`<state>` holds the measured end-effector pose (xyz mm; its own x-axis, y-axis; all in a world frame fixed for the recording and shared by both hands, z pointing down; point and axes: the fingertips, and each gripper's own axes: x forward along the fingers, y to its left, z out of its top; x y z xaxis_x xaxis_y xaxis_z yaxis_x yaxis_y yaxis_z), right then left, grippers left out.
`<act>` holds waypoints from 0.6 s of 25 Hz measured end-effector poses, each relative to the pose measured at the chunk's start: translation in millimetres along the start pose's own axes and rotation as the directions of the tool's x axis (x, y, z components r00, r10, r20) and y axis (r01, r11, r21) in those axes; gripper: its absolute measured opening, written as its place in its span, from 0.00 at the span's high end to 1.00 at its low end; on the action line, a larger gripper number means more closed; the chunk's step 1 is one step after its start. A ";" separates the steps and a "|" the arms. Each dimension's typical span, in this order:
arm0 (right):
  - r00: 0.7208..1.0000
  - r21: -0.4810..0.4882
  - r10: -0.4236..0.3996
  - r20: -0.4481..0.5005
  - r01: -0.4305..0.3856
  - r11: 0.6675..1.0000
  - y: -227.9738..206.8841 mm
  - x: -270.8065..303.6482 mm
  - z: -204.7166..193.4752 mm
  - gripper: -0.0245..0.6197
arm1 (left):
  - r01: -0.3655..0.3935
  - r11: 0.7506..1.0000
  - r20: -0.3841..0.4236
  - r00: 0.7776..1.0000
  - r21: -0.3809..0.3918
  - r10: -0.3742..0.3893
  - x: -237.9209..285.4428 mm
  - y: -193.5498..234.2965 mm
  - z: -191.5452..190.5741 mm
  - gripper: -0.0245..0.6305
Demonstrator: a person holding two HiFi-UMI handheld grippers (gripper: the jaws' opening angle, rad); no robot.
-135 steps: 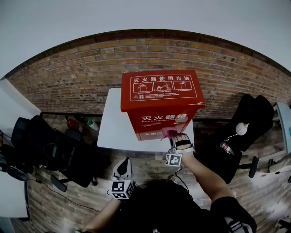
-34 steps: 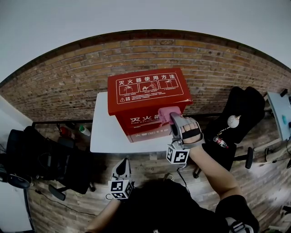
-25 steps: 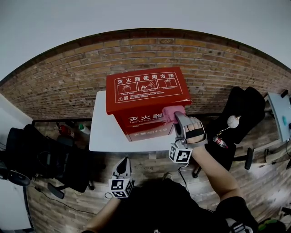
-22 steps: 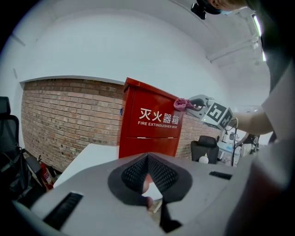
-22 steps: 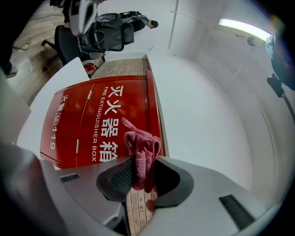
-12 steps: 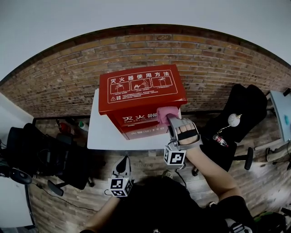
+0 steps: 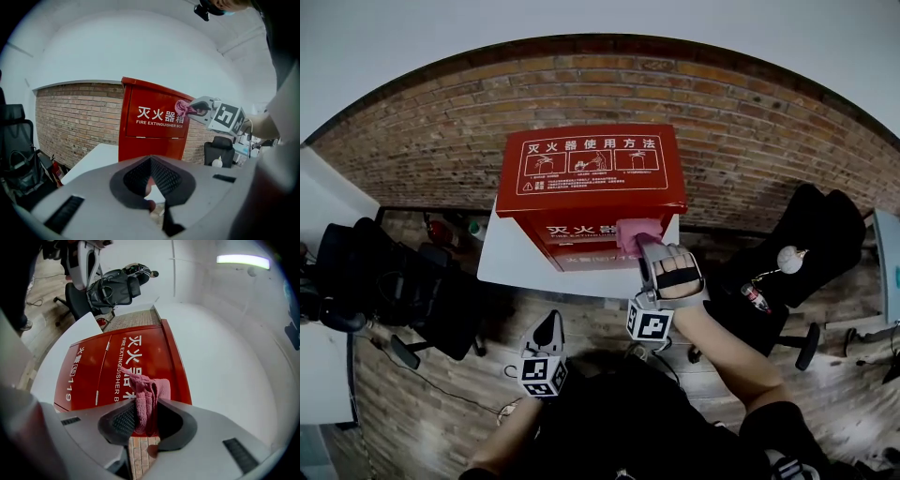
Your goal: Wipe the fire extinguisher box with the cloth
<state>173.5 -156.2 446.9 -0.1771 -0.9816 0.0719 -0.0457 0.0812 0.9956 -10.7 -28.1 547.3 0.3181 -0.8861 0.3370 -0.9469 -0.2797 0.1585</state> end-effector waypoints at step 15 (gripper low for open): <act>1.000 0.008 -0.009 -0.016 0.009 1.000 29.9 3.4 -0.8 0.80 | -0.009 0.999 0.064 0.998 -0.043 0.012 -18.4 44.4 21.3 0.91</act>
<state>172.4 -157.2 477.0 -0.1608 -0.9849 0.0638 -0.0550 0.0735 0.9958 -59.6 -32.0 528.3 0.3033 -0.9112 0.2786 -0.9469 -0.2556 0.1951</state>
